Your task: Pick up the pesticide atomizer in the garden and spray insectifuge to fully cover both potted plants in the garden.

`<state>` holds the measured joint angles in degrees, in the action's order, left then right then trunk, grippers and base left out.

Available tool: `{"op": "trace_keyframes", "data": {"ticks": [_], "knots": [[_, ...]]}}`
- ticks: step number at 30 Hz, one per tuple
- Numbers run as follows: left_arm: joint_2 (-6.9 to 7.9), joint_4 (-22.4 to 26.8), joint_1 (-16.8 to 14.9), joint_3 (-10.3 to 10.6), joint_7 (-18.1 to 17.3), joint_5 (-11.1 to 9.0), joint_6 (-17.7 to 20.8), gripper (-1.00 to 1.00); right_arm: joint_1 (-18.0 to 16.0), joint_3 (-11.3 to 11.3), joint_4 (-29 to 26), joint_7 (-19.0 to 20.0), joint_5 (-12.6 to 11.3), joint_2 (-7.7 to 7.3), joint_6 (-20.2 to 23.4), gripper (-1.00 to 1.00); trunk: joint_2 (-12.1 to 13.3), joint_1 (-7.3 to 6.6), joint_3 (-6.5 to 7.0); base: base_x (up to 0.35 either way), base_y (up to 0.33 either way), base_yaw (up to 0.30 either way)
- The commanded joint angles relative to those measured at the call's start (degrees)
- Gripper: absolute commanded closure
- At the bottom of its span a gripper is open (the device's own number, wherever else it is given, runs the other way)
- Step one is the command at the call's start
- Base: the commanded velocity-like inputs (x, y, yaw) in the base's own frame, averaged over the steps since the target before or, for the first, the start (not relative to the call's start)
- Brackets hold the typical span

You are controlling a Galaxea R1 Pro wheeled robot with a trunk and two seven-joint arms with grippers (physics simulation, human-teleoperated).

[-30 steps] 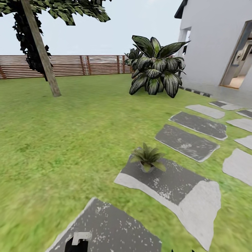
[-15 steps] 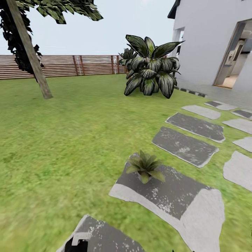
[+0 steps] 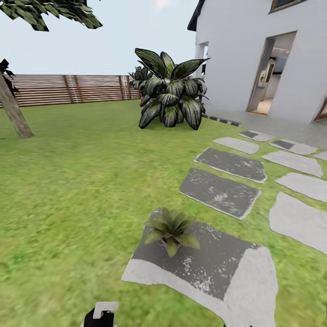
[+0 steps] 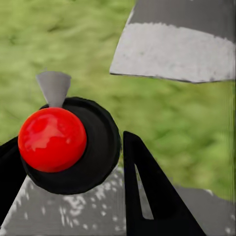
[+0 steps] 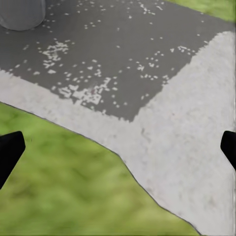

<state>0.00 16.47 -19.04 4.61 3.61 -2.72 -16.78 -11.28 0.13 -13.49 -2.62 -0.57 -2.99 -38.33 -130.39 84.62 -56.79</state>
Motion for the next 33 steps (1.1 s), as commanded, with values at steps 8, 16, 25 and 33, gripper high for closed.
{"op": "trace_keyframes", "data": {"ticks": [8,16,25,33], "knots": [[0.0,0.0,0.0,0.5,0.4,-0.3,-0.3,1.0,0.0,0.0,0.0,-0.1,0.0,0.0,-0.2,-1.0,0.0,0.03,0.21,0.303,0.0,-0.3],[0.0,0.0,0.0,0.5,0.4,-0.3,-0.2,1.0,0.0,0.0,0.0,-0.1,0.0,0.0,-0.2,-1.0,0.0,0.03,0.47,0.051,0.0,-0.3],[0.0,0.0,0.0,0.5,0.4,-0.4,-0.2,1.0,0.0,0.1,0.0,-0.1,0.0,0.04,-0.2,-1.0,0.0,0.03,0.74,0.001,0.0,-0.275],[0.13,0.4,-0.1,0.6,0.0,-0.2,-0.2,1.0,-0.1,0.3,-0.3,0.1,0.2,0.35,-0.1,-1.0,0.0,0.03,0.77,0.031,0.0,-0.026]]}}
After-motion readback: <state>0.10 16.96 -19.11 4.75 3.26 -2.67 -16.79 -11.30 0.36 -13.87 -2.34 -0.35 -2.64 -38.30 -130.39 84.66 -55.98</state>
